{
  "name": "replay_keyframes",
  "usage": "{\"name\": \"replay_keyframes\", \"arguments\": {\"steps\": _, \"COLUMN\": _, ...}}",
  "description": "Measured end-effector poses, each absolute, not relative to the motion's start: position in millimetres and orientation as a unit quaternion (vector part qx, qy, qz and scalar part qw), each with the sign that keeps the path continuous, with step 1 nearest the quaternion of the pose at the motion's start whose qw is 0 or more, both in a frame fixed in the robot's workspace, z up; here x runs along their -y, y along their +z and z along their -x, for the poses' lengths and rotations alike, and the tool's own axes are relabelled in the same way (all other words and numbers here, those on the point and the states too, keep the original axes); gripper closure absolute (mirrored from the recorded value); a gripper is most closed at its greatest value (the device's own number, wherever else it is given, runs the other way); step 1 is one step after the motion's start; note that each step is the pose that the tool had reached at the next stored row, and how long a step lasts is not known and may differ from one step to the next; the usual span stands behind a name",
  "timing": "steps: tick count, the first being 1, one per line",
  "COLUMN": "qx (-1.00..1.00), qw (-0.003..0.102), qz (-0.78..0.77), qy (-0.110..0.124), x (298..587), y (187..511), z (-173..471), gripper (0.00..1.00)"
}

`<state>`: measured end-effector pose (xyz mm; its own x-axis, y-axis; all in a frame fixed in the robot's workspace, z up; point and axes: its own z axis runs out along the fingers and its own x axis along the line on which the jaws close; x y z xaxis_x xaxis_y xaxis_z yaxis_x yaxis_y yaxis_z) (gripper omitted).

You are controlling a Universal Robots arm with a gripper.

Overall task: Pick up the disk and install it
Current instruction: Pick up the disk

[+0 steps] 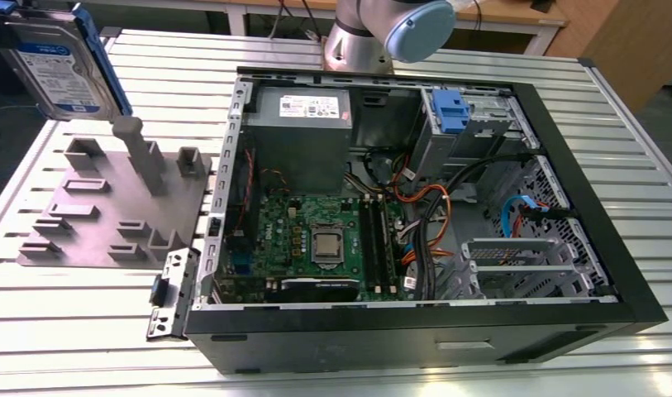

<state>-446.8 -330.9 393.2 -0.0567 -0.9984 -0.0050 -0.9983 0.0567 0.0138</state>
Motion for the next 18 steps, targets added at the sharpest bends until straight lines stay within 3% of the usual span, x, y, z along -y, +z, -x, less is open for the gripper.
{"name": "replay_keyframes", "arguments": {"steps": 18, "qx": 0.727, "qw": 0.003, "qz": -0.687, "qy": -0.007, "x": 330.9, "y": 397.2, "z": 446.8, "gripper": 0.64}}
